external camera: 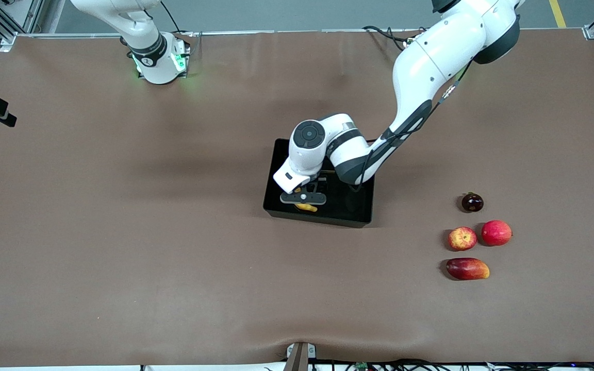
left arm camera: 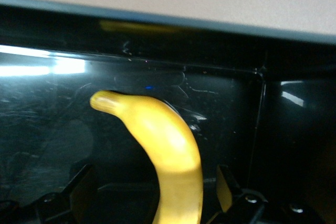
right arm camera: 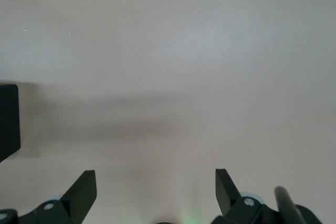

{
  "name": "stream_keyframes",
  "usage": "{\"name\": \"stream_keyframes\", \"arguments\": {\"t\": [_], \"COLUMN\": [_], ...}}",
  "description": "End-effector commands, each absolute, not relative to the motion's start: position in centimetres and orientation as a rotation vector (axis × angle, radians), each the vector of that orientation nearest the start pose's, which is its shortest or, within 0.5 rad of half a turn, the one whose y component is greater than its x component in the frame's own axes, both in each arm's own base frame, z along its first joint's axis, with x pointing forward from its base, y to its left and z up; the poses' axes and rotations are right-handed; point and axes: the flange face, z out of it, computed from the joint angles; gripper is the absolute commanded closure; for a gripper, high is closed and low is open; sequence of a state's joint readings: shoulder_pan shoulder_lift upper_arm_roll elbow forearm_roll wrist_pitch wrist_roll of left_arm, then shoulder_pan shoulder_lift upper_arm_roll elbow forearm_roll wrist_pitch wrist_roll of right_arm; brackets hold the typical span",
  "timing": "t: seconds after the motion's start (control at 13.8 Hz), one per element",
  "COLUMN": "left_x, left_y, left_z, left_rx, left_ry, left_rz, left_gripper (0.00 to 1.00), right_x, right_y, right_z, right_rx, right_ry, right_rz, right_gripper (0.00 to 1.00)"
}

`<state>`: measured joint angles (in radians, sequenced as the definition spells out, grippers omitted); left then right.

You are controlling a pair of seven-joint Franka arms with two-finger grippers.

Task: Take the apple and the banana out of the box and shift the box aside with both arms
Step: 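Close the left gripper on the yellow banana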

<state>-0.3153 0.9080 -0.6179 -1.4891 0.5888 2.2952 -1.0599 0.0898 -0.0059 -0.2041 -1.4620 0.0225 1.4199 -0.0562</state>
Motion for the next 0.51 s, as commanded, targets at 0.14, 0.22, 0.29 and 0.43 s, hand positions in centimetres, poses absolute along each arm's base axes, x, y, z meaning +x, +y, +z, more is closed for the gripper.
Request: {"name": "stream_keyframes", "arguments": {"t": [0.14,0.22,0.29,0.43], "left_x": [50.4,50.4,50.1,50.2], "left_y": [-52.3,-52.4,-52.7,-52.8], "left_z": [19.7,19.8,20.0,20.9], "left_rx": [-3.265,-3.264,-3.264,-3.261], "left_ry": [0.095,0.096,0.101,0.099], "left_rz": [-0.086,-0.094,-0.098,-0.112], "left_gripper": [0.81,1.00,1.00,1.00], "right_x": [53.7,53.8,53.8,53.8], "right_y": [-6.3,-6.3,-6.3,-7.0], "right_z": [66.4,66.4,66.3,66.3], "right_rx": [-3.106,-3.106,-3.106,-3.104], "right_ry": [0.081,0.081,0.081,0.100], "right_rz": [0.059,0.062,0.066,0.061], "right_gripper": [0.00,0.00,0.00,0.00]}}
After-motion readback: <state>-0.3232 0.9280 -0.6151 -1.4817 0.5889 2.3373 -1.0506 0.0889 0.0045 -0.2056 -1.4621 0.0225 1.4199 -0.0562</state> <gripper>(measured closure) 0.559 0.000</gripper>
